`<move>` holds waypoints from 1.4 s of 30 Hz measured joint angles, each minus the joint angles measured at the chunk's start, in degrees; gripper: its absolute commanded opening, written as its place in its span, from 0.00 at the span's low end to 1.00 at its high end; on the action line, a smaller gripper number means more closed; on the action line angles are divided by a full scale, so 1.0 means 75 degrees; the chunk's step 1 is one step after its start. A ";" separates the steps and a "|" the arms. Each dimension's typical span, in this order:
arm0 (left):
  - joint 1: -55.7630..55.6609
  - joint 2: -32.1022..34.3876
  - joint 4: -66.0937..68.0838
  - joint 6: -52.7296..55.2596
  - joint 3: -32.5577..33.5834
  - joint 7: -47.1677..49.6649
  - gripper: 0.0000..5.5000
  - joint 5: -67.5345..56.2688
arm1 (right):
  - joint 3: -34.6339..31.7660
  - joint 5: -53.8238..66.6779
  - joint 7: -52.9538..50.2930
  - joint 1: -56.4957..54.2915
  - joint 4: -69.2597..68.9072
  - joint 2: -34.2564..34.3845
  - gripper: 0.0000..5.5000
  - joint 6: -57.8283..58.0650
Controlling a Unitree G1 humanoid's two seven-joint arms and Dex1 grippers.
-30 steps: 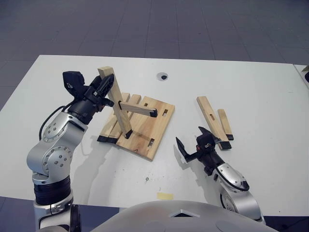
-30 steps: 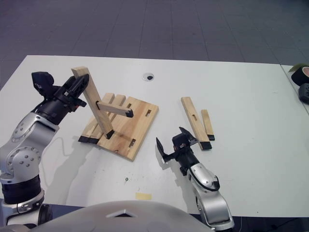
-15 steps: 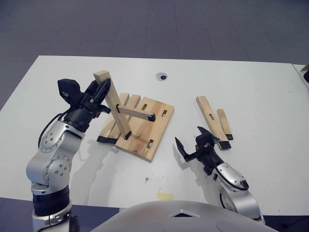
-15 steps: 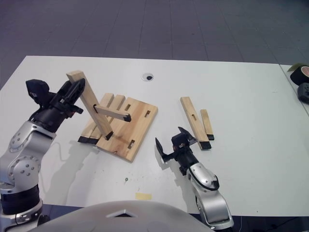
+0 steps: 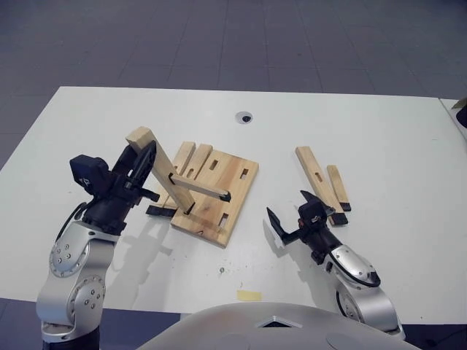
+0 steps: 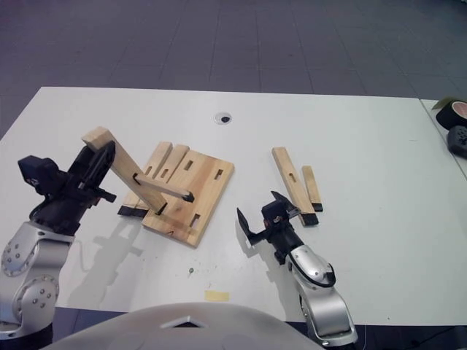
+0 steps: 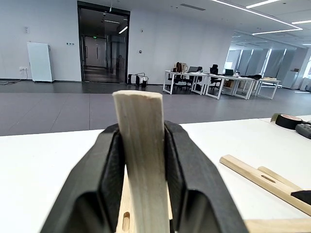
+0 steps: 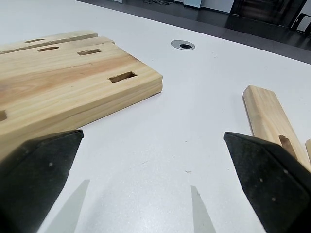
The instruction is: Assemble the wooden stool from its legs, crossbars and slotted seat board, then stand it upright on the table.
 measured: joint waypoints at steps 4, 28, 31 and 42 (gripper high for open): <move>0.0661 0.0207 -0.0088 -0.0418 0.0030 -0.0192 0.19 0.0011 | 0.0002 0.0000 -0.0011 0.0147 -0.0068 -0.0034 0.98 0.0008; -0.1722 0.1190 0.0970 0.1091 -0.1292 -0.0212 0.19 -0.0775 | 0.0249 -0.0203 -0.0307 -0.0265 0.0098 0.0309 0.98 -0.0012; -0.1692 0.1033 0.0955 0.1048 -0.1288 -0.0047 0.29 -0.0586 | 0.0204 -0.0202 -0.0260 -0.0346 0.0187 0.0246 0.98 -0.0012; -0.3463 -0.0033 0.0944 0.2310 -0.0273 0.1904 0.63 -0.2355 | 0.0158 -0.0202 -0.0327 -0.0396 0.0348 0.0352 0.98 -0.0041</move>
